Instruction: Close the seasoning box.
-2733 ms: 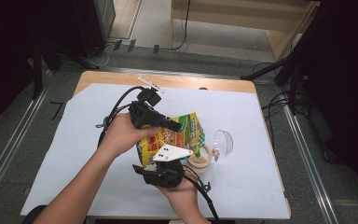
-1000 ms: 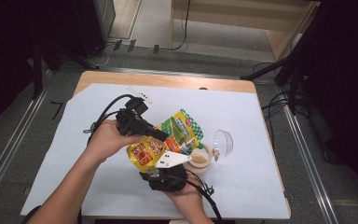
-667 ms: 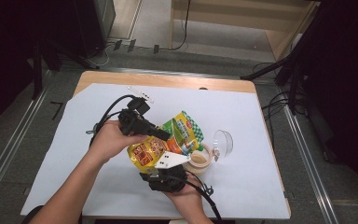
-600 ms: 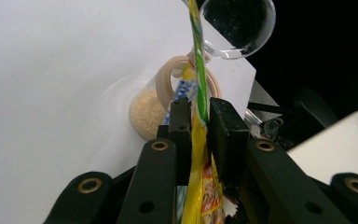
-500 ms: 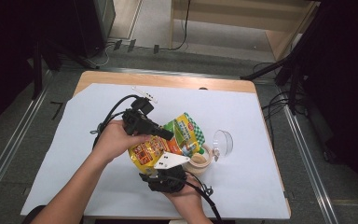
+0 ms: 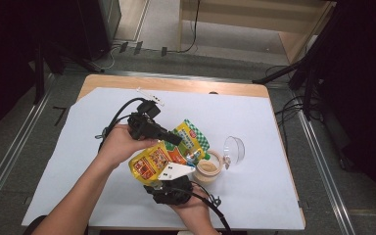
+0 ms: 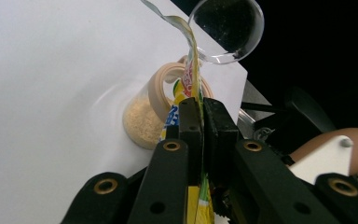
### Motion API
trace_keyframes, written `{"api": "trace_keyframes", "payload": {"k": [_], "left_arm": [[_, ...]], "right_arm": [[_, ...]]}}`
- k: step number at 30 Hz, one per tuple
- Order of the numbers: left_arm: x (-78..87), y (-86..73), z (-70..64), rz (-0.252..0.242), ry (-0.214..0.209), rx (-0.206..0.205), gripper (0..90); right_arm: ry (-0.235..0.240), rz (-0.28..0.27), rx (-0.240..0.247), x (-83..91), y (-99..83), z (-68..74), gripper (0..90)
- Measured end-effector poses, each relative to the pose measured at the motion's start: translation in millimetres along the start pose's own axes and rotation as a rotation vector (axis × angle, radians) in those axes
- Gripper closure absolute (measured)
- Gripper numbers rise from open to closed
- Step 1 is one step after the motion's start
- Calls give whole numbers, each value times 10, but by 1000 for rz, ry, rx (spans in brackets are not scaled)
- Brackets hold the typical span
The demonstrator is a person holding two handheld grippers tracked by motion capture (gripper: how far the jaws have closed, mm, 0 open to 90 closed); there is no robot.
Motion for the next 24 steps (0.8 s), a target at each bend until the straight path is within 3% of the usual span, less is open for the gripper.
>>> {"api": "trace_keyframes", "payload": {"k": [6, 10, 17, 24], "left_arm": [[67, -11, -5, 0, -32, 4, 895], [160, -4, -13, -14, -54, 13, 900], [258, -27, -4, -14, -53, 5, 900], [353, -25, 14, -45, -81, 8, 900]], "right_arm": [[-5, -13, 19, 3, 7, 12, 528], [0, -50, 20, 23, 32, 8, 519], [-17, -81, 30, 80, 67, -23, 509], [-28, -101, 34, 121, 88, -50, 503]]}}
Point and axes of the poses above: each handheld gripper's, and its own axes: x roughly backward along the jaws, y roughly out of its top, z roughly to its left, the point moved 10 cm from there along -x, roughly forward along the jaws, and after that the axes turned 14 degrees about y, right-handed, at the moved point
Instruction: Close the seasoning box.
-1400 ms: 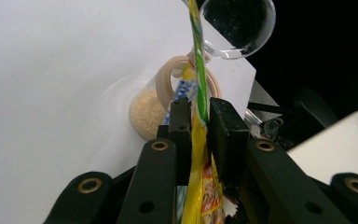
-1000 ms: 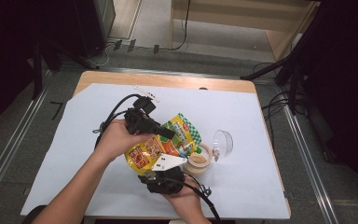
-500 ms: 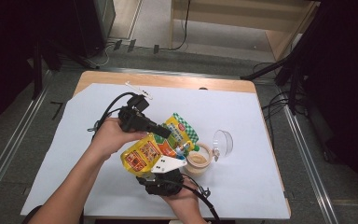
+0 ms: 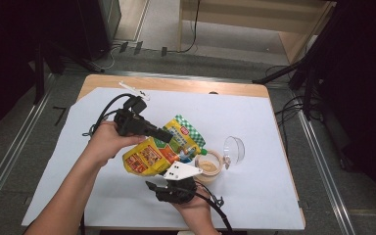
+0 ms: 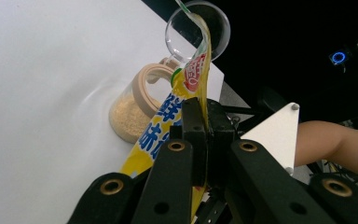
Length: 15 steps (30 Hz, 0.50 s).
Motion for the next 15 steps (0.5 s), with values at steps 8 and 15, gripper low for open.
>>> {"api": "trace_keyframes", "payload": {"k": [8, 15], "left_arm": [[129, 7, 88, -39, 17, 18, 900], [233, 9, 159, -66, 33, 26, 900]], "right_arm": [[-12, -21, -4, 59, 36, -46, 501], [-33, -33, -13, 102, 54, -101, 502]]}}
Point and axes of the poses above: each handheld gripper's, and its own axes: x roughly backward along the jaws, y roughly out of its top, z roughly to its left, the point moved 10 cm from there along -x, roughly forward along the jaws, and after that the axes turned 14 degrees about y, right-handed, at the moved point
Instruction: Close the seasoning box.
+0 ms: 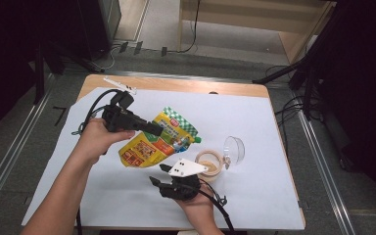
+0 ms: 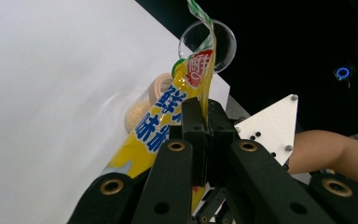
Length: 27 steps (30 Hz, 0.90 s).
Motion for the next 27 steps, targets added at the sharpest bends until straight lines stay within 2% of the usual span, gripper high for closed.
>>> {"api": "trace_keyframes", "payload": {"k": [9, 12, 15, 20, 22, 27], "left_arm": [[128, 24, 138, -48, 29, 36, 899], [141, 26, 208, -61, 47, 34, 899], [138, 34, 298, -81, 66, 53, 899], [91, 55, 458, -124, 108, 77, 893], [54, 62, 512, -139, 129, 74, 894], [-112, 16, 656, -125, 179, 81, 894]], "right_arm": [[10, -4, -32, 19, 3, -33, 494], [8, -5, -27, 28, 12, -49, 494], [11, -3, -36, 28, 8, -47, 494], [17, 9, -40, 12, -10, -37, 494], [16, 14, -44, 4, -19, -33, 495], [19, 19, -45, -3, -27, -28, 494]]}}
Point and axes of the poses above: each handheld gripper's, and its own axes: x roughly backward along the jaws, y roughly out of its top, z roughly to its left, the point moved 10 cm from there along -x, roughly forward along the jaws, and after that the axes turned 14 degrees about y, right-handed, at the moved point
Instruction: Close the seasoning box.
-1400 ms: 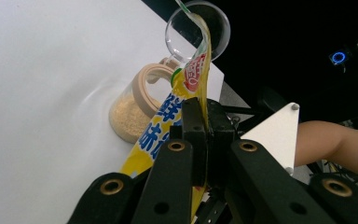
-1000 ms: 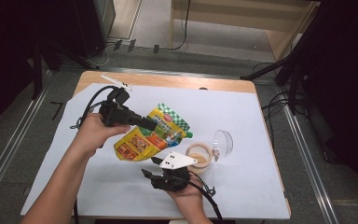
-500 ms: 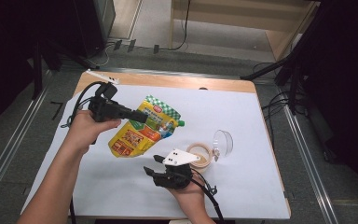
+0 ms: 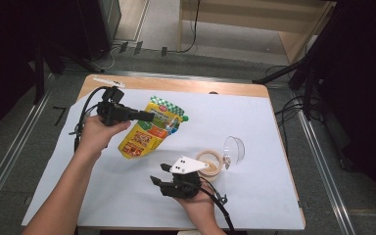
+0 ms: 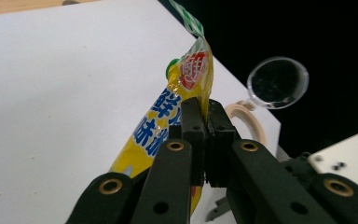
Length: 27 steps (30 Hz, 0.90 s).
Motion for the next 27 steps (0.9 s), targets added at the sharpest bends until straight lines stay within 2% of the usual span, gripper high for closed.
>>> {"api": "trace_keyframes", "payload": {"k": [5, 10, 16, 18, 27], "left_arm": [[-19, -14, 34, -12, -19, 13, 896], [74, -41, 106, -8, 23, 10, 896], [186, -110, 166, 1, 38, 21, 894], [226, -142, 172, 5, 48, 7, 893], [375, -316, 175, -18, 57, -1, 878]], "right_arm": [[-2, -2, -4, 9, 3, -9, 495], [-6, -1, 3, 23, 8, -12, 496], [-5, -5, 5, 35, 27, -5, 496], [-3, -9, 7, 42, 39, -6, 496], [-6, -15, 13, 69, 82, -22, 496]]}}
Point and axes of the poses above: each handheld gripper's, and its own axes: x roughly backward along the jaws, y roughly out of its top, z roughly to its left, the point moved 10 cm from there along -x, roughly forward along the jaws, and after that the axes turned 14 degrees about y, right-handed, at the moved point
